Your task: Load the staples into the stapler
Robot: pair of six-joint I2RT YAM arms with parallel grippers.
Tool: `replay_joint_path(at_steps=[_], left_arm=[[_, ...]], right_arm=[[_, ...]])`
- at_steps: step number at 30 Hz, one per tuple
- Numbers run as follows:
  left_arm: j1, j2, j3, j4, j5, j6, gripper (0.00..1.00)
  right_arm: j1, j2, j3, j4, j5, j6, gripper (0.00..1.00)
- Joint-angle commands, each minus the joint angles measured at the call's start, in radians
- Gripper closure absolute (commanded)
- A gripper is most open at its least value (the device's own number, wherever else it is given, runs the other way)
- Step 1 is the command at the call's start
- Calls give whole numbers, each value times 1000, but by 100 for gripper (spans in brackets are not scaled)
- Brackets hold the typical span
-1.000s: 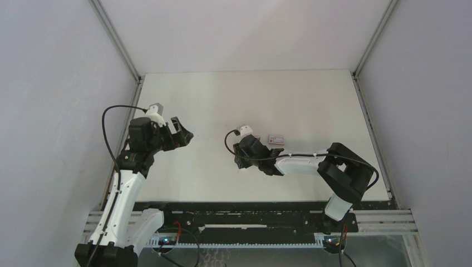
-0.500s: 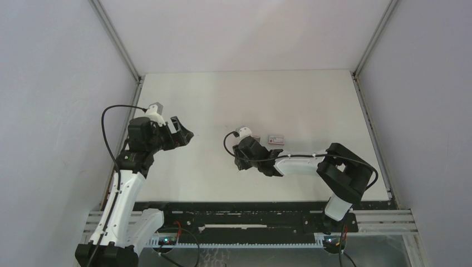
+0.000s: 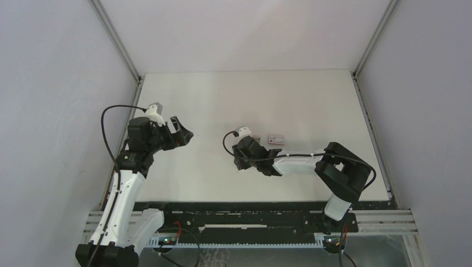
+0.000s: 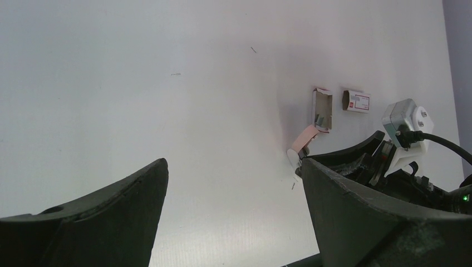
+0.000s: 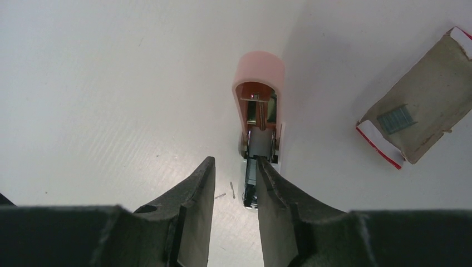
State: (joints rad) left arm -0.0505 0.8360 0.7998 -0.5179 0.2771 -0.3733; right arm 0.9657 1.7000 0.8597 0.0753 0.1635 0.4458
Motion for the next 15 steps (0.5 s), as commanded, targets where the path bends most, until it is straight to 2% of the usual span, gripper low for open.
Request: replay_joint_path(at_steps=[1, 5, 9, 15], left_arm=[[15, -23, -23, 42, 6, 7, 8], [16, -68, -31, 47, -51, 17, 7], [-4, -94, -41, 62, -78, 23, 10], [-278, -63, -15, 120, -207, -17, 10]], right_arm=[[5, -74, 26, -32, 7, 6, 66], [-18, -213, 68, -137, 16, -29, 60], [-102, -338, 70, -253, -11, -21, 53], [-343, -483, 9, -393, -70, -25, 43]])
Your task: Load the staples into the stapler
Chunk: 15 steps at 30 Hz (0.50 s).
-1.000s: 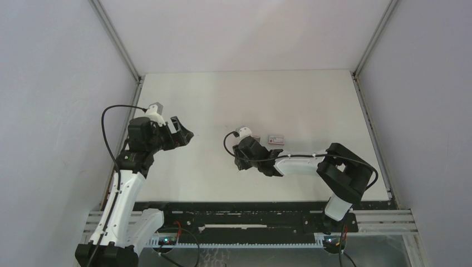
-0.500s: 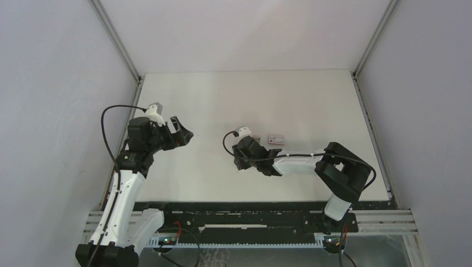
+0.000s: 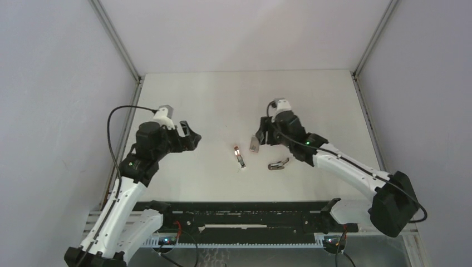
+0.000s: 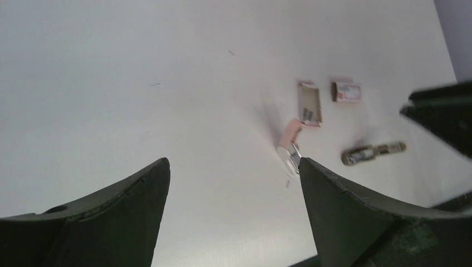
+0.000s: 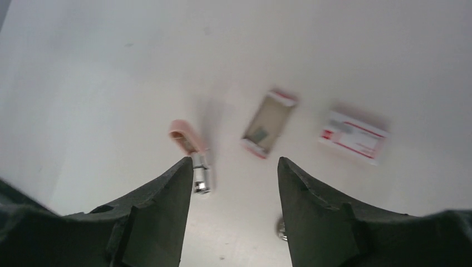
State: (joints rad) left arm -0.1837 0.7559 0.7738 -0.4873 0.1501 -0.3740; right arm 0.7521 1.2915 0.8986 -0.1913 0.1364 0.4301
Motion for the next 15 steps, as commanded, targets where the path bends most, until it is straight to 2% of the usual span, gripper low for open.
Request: replay_joint_path(at_steps=[1, 4, 6, 10, 15], left_arm=[[-177, 33, 8, 114, -83, -25, 10], [-250, 98, 30, 153, -90, -34, 10], [-275, 143, 41, 170, -89, -40, 10], [-277, 204, 34, 220, -69, -73, 11], [-276, 233, -1, 281, -73, -113, 10]], right_arm=[[-176, -86, -46, -129, -72, -12, 42], [-285, -76, -64, -138, -156, -7, 41], [-301, -45, -59, -131, -159, 1, 42], [-286, 37, -31, -62, -192, 51, 49], [-210, 181, 56, -27, -153, 91, 53]])
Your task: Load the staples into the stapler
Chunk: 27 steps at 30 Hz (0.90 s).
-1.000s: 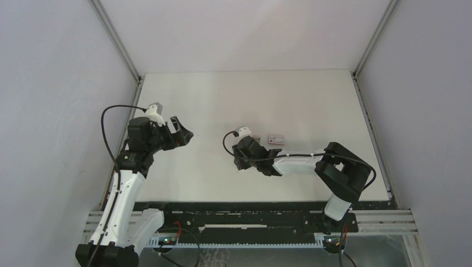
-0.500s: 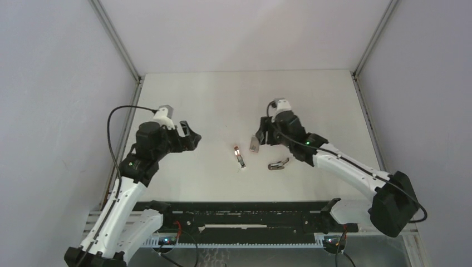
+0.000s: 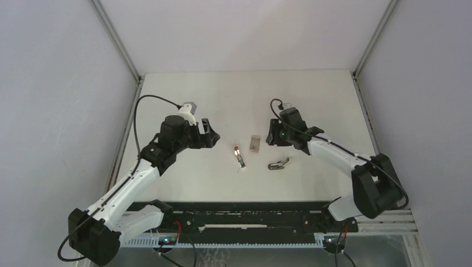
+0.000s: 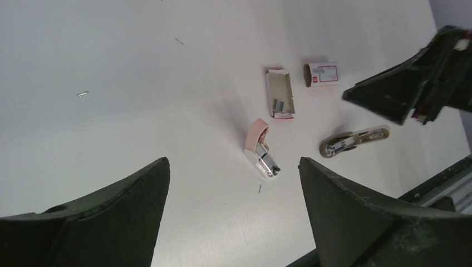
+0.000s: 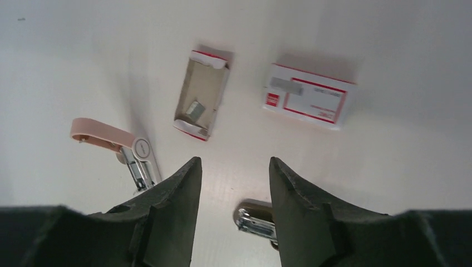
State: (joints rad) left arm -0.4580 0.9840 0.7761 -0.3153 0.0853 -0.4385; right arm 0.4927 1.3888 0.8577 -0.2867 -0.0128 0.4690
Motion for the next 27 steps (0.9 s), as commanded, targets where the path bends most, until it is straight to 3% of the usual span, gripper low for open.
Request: replay_joint_path(at_steps=[1, 13, 27], left_arm=[[-1, 10, -9, 118, -6, -55, 10], [-2, 6, -36, 151, -21, -62, 9], [-2, 2, -32, 147, -22, -57, 9]], right_arm=[[60, 112, 119, 66, 1, 62, 55], [143, 327, 228, 93, 68, 187, 67], [164, 408, 234, 70, 123, 267, 78]])
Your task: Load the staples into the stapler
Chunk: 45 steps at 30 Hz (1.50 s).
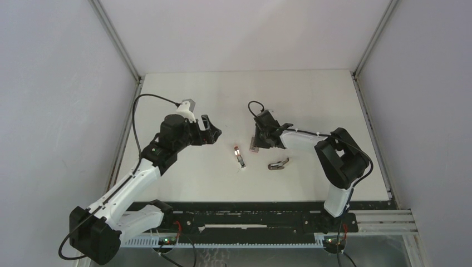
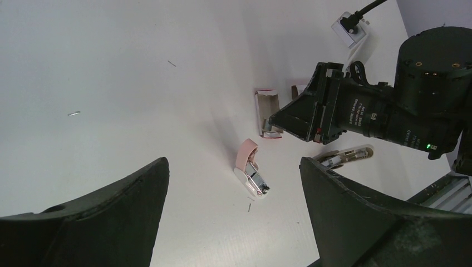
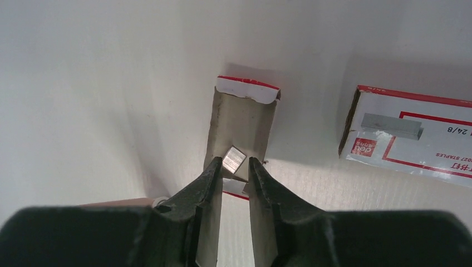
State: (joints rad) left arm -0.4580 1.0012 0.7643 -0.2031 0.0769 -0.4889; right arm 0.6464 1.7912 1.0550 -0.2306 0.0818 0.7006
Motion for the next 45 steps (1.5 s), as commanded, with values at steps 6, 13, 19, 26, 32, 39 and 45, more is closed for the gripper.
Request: replay_joint_path(at_steps=[6, 13, 19, 26, 32, 39, 45], left_arm=[[-2, -17, -17, 30, -19, -7, 9], [-2, -17, -16, 27, -19, -5, 8], [-2, -17, -16, 25, -20, -4, 8], [-3, -19, -17, 25, -26, -3, 8], [-2, -28, -20, 31, -20, -1, 9], [-4, -33, -28, 84, 41, -2, 9], [-20, -54, -46, 171, 106, -5, 9]], right_arm=[[9, 28, 37, 25, 27, 37, 82], [10, 50, 37, 22, 39, 36, 86], [10, 69, 36, 25, 38, 34, 90], [3, 42, 32, 28, 22, 38, 100], [-17, -55, -28, 104, -41, 54, 100], [-64, -191, -132, 225, -130, 48, 100], [-101, -285, -224, 343, -223, 43, 100]])
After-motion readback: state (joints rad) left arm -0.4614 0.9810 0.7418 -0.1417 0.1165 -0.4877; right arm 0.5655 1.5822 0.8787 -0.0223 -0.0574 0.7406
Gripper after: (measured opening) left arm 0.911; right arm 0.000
